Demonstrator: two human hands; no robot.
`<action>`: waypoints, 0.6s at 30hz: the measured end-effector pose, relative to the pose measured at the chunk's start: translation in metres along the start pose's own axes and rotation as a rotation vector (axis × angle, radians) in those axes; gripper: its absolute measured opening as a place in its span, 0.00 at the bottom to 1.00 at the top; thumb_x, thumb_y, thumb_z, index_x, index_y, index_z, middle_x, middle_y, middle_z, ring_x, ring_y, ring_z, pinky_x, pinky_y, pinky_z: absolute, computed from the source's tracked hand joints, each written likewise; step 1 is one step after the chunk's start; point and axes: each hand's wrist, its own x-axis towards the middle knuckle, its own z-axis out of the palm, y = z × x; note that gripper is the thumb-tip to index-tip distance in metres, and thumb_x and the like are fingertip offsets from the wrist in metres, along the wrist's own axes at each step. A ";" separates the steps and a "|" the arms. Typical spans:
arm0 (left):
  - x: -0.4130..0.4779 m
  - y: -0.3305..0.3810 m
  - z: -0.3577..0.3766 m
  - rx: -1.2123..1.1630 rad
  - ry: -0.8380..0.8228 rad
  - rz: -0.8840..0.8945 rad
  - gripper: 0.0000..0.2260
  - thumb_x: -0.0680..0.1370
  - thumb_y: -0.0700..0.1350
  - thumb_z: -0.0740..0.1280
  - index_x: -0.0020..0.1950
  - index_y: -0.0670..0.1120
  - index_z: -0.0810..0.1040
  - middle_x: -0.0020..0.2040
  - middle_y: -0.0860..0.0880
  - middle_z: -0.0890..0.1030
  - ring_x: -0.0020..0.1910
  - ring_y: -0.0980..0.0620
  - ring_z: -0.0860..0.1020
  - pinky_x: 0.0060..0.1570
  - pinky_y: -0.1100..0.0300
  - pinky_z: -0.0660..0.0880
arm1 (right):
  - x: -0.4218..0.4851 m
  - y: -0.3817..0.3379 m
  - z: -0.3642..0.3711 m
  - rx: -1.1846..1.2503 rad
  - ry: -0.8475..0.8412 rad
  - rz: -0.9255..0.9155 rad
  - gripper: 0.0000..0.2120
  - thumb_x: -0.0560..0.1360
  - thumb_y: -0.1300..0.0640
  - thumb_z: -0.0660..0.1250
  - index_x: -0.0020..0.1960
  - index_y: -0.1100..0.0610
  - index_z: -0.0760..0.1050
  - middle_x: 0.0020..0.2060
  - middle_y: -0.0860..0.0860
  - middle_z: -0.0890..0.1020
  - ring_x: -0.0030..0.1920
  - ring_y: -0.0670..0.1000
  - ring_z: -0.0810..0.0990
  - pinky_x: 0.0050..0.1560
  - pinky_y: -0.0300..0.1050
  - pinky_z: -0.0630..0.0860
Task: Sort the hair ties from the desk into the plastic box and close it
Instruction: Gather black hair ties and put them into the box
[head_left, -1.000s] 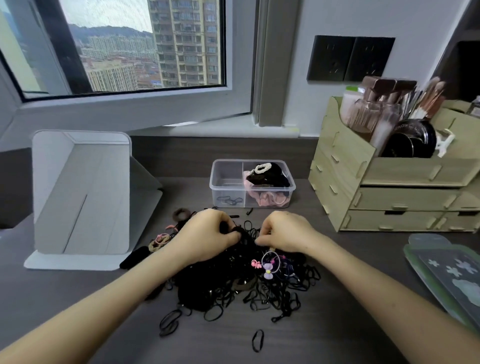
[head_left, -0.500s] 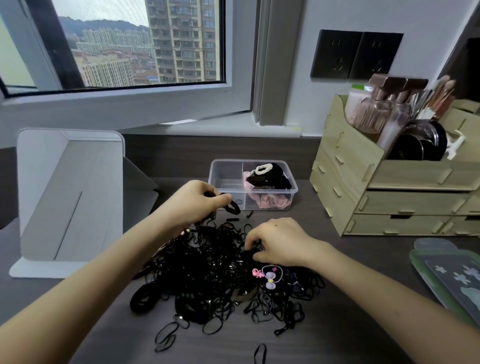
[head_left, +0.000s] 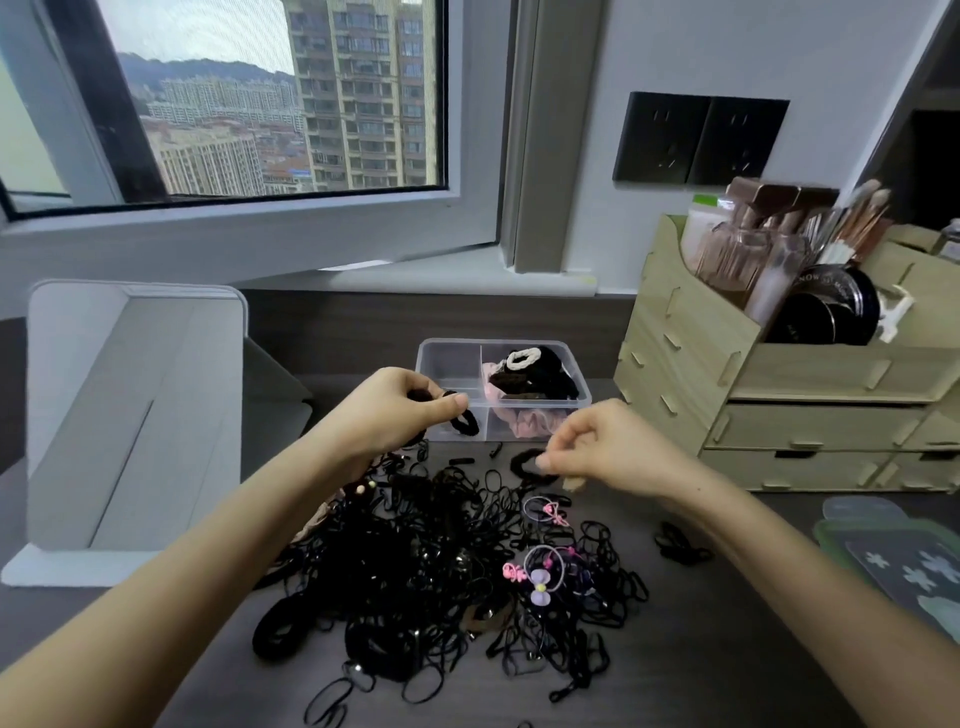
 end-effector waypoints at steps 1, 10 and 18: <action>0.004 0.001 0.001 0.007 -0.008 0.017 0.13 0.75 0.52 0.68 0.40 0.43 0.81 0.22 0.52 0.64 0.15 0.58 0.59 0.17 0.68 0.58 | 0.004 0.000 -0.005 0.046 0.060 0.006 0.08 0.68 0.53 0.75 0.32 0.53 0.80 0.22 0.47 0.80 0.26 0.39 0.77 0.35 0.33 0.73; 0.094 0.025 0.046 0.302 0.149 0.202 0.12 0.76 0.54 0.65 0.40 0.46 0.75 0.34 0.51 0.77 0.36 0.51 0.74 0.33 0.59 0.67 | 0.097 0.024 -0.026 -0.032 0.345 0.150 0.11 0.67 0.53 0.74 0.28 0.52 0.77 0.27 0.47 0.80 0.36 0.53 0.80 0.45 0.51 0.78; 0.147 0.004 0.086 0.508 0.118 0.236 0.17 0.78 0.54 0.60 0.60 0.43 0.72 0.58 0.42 0.77 0.57 0.42 0.74 0.54 0.52 0.69 | 0.120 0.035 -0.026 -0.180 0.330 0.167 0.17 0.70 0.56 0.72 0.58 0.57 0.77 0.50 0.54 0.82 0.52 0.53 0.79 0.46 0.40 0.69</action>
